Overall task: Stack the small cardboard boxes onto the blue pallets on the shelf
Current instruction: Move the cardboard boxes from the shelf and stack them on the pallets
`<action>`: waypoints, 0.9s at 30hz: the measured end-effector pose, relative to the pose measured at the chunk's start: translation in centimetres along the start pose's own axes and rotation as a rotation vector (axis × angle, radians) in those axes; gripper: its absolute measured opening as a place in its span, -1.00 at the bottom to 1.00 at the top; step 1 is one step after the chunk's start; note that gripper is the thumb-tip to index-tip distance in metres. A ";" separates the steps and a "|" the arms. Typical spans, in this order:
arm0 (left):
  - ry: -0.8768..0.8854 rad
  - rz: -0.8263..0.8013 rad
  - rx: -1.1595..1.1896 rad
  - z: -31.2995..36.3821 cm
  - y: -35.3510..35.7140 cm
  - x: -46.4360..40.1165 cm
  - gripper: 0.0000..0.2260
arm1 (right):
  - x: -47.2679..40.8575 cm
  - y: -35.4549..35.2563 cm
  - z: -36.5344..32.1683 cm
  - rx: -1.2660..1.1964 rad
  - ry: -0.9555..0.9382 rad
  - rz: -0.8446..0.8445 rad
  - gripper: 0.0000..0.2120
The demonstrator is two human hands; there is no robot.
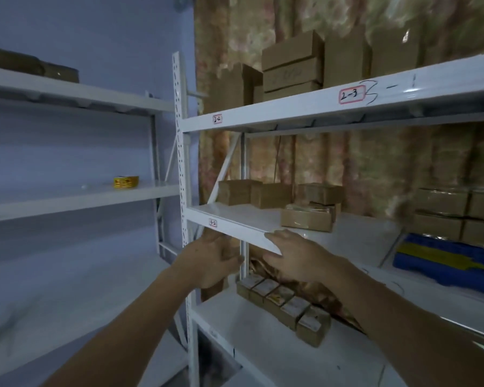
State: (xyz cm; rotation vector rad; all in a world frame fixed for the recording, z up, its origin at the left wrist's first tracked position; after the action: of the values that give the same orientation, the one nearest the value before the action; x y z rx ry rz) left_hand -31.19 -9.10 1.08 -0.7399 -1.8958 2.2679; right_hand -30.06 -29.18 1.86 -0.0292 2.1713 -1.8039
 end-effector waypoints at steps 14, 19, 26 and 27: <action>-0.131 0.055 0.002 -14.5 1.2 -9.3 -0.31 | -17.4 4.4 -6.0 -0.042 -0.112 -0.005 -0.45; -0.122 0.084 0.041 -19.5 1.6 -12.7 -0.30 | -23.6 5.9 -7.4 -0.029 -0.097 -0.006 -0.41; -0.066 0.081 0.088 -26.0 2.5 -18.9 -0.34 | -31.3 7.2 -9.0 -0.050 -0.041 0.021 -0.40; -0.048 0.085 0.102 -26.8 2.7 -19.9 -0.35 | -32.2 7.2 -9.3 -0.066 -0.025 0.029 -0.43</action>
State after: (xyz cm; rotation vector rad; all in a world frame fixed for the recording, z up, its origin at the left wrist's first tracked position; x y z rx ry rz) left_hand -1.84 7.11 1.63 -0.7730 -1.7845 2.4343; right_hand -0.56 -11.89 3.71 -0.0350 2.2025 -1.7067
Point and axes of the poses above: each hand's wrist, its own x-axis away from the middle knuckle, its own y-axis out of the palm, z = x × y, the point moved 5 cm from there along -x, towards the middle knuckle, and after that the axes turned 9 degrees about y, right-handed, at the moved point
